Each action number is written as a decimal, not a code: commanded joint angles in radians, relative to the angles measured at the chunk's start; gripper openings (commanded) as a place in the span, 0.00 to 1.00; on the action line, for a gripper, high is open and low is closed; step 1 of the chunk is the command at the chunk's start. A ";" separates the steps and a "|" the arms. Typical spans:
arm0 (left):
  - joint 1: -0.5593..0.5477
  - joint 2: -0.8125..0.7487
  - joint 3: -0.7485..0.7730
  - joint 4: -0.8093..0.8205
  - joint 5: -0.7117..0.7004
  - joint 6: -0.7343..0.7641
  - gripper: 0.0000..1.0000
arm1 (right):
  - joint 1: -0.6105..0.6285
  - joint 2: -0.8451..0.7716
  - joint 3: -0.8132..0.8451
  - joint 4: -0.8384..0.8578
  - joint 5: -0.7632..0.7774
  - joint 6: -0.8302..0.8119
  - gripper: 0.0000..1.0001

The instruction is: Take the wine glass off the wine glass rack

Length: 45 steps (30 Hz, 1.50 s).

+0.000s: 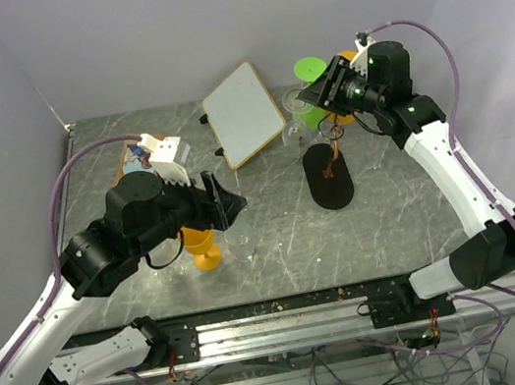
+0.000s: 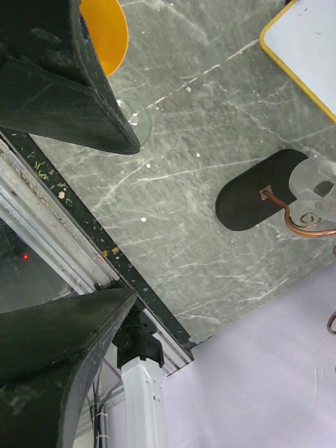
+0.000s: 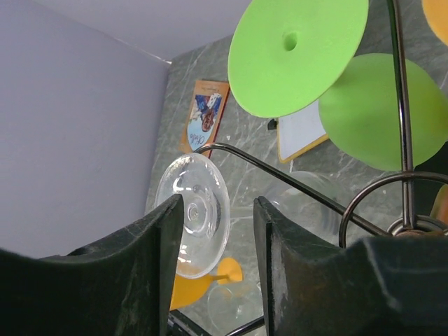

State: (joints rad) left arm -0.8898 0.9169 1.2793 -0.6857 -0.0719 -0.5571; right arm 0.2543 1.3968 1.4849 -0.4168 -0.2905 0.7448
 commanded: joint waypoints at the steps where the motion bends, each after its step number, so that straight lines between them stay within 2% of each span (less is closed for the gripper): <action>1: 0.002 -0.001 0.007 0.005 -0.019 0.008 0.88 | -0.004 0.010 0.022 0.024 -0.038 0.009 0.42; 6: 0.000 -0.001 0.006 0.006 -0.020 0.006 0.88 | -0.004 0.017 0.021 0.035 -0.038 0.016 0.39; 21: 0.002 -0.001 0.012 0.006 -0.012 0.002 0.88 | -0.005 0.005 0.010 0.055 -0.030 0.042 0.20; 38: 0.001 0.008 0.023 0.005 -0.006 0.002 0.88 | -0.005 -0.048 -0.035 0.109 0.007 0.161 0.05; 45: 0.001 0.010 0.021 0.006 -0.002 -0.001 0.88 | -0.004 -0.060 -0.067 0.167 -0.011 0.257 0.00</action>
State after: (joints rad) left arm -0.8898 0.9295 1.2797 -0.6857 -0.0750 -0.5575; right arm 0.2543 1.3724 1.4345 -0.3328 -0.2966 0.9306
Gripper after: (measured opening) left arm 0.882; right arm 0.051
